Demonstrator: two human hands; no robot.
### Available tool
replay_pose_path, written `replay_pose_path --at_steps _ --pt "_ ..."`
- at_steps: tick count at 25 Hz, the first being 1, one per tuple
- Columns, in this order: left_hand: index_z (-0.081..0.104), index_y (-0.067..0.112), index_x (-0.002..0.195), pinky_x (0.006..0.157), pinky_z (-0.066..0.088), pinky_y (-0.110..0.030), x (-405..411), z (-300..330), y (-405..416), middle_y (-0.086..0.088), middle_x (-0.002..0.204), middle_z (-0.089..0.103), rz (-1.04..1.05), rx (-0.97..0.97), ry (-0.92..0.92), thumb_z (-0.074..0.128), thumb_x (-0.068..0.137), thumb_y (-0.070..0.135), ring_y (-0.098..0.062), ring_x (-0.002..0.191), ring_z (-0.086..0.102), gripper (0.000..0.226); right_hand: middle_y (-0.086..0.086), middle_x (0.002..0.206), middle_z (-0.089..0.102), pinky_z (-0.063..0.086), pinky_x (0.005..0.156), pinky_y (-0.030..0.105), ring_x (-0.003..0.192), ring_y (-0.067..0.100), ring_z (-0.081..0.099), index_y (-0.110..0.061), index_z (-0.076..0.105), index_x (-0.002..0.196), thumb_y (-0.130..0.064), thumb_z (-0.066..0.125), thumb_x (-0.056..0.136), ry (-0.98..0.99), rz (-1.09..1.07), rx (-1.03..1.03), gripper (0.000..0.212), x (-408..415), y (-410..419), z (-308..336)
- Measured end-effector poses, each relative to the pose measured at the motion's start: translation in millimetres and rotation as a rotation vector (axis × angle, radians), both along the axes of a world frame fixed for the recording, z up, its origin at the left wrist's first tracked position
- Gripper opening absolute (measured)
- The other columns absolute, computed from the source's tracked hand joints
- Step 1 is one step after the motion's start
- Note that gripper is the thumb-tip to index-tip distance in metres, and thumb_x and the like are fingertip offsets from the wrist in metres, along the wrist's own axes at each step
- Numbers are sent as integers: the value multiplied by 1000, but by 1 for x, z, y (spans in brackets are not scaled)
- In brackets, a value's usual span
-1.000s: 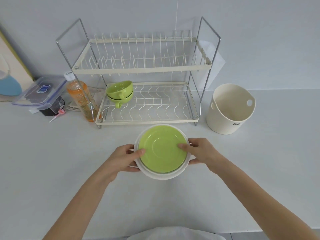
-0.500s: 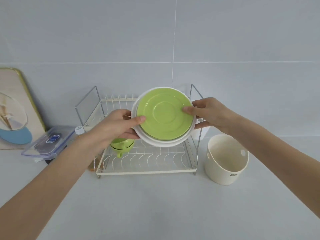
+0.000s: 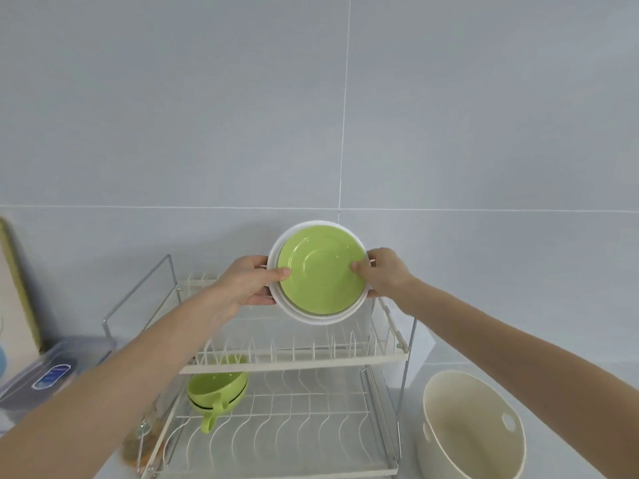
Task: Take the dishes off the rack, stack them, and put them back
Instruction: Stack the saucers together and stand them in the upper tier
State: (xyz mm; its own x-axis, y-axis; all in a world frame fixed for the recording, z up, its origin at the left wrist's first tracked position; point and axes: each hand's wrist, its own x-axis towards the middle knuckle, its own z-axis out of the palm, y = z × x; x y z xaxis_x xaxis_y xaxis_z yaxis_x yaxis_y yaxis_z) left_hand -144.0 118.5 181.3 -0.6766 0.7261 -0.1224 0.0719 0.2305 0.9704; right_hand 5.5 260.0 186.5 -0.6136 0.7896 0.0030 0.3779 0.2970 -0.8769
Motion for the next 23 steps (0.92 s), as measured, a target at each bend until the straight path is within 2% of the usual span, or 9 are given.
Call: replay_pose_path --at_steps 2,6,8,10,11,15,19,21,23 --pt "56 8 118 69 54 -29 -13 -15 15 -7 93 68 16 -5 -56 66 80 11 -21 79 66 39 20 111 60 53 88 49 100 35 61 3 54 115 -16 50 90 -40 -29 15 31 -15 10 -18" --pt "61 11 111 66 54 -29 -30 -41 35 -4 92 69 22 -37 -67 67 79 10 -23 82 67 33 14 106 54 52 88 44 92 28 53 2 50 114 -14 45 91 -115 -61 13 29 -34 28 -49" --pt "62 12 107 65 54 -29 -31 -51 40 -5 93 70 30 -60 -64 67 79 10 -24 84 67 29 17 113 53 52 79 37 92 27 51 2 47 116 -13 43 91 -149 -57 -7 29 -36 33 -57" --pt "62 15 104 63 54 -27 -31 -59 42 -5 93 70 29 -75 -57 67 79 9 -23 82 68 27 14 105 51 48 67 30 88 25 48 1 45 115 -10 41 91 -174 -50 -35 26 -37 35 -64" --pt "62 17 102 61 53 -26 -29 -61 44 -4 92 69 24 -79 -44 67 79 9 -21 80 67 26 12 102 49 48 67 31 88 24 47 0 44 115 -9 41 91 -188 -49 -53 26 -37 37 -68" --pt "58 25 98 58 51 -21 -25 -59 49 2 91 67 -48 -141 69 67 80 13 -14 79 65 23 16 119 55 53 87 39 96 25 51 -3 41 127 -3 39 87 -200 -65 -228 40 -34 45 -77" --pt "56 22 109 67 53 -26 -21 -52 50 -1 103 65 -96 -218 123 68 78 14 -18 88 63 34 18 128 51 46 98 36 112 29 52 0 31 135 -4 41 87 -318 12 -131 50 -32 40 -69" --pt "52 21 115 80 51 -33 -16 -46 49 -4 112 61 -107 -277 223 66 79 14 -22 98 58 39 20 141 38 42 104 37 126 32 44 4 20 139 -9 44 88 -386 53 -32 59 -33 32 -65" --pt "44 12 130 92 43 -31 -11 -38 49 -10 126 55 -120 -311 360 64 81 17 -25 115 53 53 21 151 17 31 111 40 138 34 26 4 3 143 -15 46 89 -413 100 112 71 -31 23 -58"
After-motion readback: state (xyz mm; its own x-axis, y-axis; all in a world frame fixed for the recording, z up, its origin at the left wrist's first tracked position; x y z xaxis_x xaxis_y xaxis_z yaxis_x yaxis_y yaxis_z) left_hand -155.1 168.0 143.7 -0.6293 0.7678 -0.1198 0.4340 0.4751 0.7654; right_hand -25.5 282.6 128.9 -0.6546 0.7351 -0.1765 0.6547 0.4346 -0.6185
